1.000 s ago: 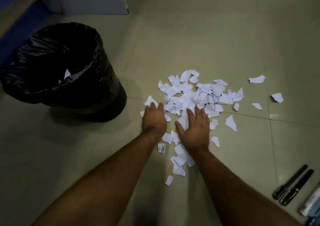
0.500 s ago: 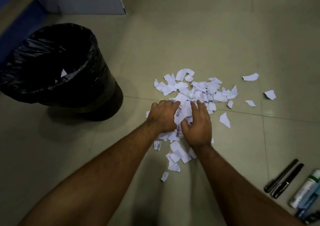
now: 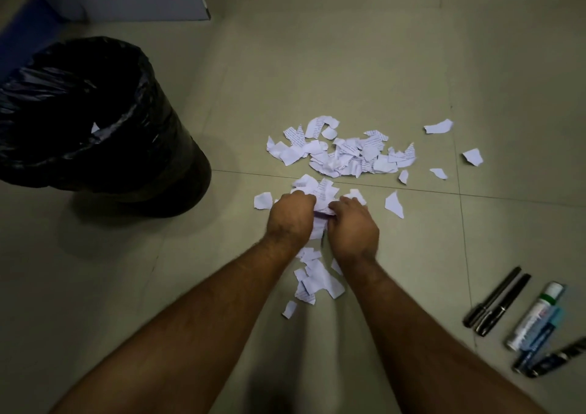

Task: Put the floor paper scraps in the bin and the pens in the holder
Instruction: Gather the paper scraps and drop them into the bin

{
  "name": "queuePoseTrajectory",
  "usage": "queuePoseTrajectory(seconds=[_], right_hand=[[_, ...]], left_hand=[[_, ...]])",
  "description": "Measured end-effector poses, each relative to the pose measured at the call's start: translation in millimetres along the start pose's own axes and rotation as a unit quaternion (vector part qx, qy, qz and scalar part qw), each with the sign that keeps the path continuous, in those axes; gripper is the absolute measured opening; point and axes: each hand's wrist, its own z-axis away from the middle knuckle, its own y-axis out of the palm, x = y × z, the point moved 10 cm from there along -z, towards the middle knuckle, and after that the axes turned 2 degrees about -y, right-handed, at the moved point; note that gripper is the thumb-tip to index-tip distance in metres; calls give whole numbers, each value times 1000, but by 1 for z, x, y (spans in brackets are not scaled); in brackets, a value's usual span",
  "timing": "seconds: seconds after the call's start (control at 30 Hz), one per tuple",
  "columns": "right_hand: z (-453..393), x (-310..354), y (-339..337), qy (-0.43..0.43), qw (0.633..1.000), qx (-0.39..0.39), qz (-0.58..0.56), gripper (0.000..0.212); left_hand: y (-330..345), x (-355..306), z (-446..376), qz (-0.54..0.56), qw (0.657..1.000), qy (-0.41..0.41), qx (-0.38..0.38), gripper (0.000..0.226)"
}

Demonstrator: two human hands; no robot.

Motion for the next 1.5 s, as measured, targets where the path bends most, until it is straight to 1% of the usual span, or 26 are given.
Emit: queuePoseTrajectory(seconds=[0.1,0.2,0.3,0.4,0.5,0.53,0.63,0.67,0.7,0.83,0.93,1.0,1.1,1.17,1.27,1.33,1.43,1.5], right_hand=[[4,-7,-9,51,999,13,12,27],[0,-17,-14,71,997,25,-13,29],[-1,-27,-24,107,993,16,-54,30],[-3,-26,-42,143,987,1,-71,28],[-10,-9,-69,153,983,-32,-95,27],[-13,-1,-81,154,981,-44,-105,26],[-21,21,-110,154,975,-72,-145,25],[-25,30,-118,151,973,-75,-156,25],[-29,45,-129,141,973,-80,-167,25],[-52,116,-168,68,975,-105,-185,23],[-70,183,-188,12,973,-108,-202,21],[-78,219,-195,-21,970,-111,-213,20],[-83,293,-192,-89,970,-89,-210,19],[-83,332,-183,-128,971,-66,-190,20],[-83,377,-157,-165,970,-20,-177,25],[-83,394,-135,-177,972,13,-156,24],[-79,415,-93,-196,973,94,-83,24],[-74,417,-74,-194,969,141,-55,27]], left_hand=[[3,4,4,28,1000,-12,-3,22],[-1,17,10,96,993,-58,-20,25],[-16,32,18,186,973,-130,-40,23],[-36,38,22,228,957,-175,-42,13],[-64,39,22,259,947,-185,-49,7],[-77,38,23,262,946,-183,-49,6],[-115,37,24,258,951,-166,-40,12],[-130,38,23,257,951,-164,-41,9],[-150,43,24,259,951,-164,-49,5],[-221,68,28,247,952,-162,-85,5],[-275,106,39,232,949,-173,-122,7],[-304,134,48,232,940,-191,-160,8],[-337,200,71,238,913,-247,-219,9],[-337,237,81,240,903,-275,-226,16],[-330,281,92,228,895,-310,-225,7],[-323,302,99,230,886,-331,-230,7],[-301,328,100,245,876,-345,-231,12],[-289,334,97,243,874,-358,-220,19]])
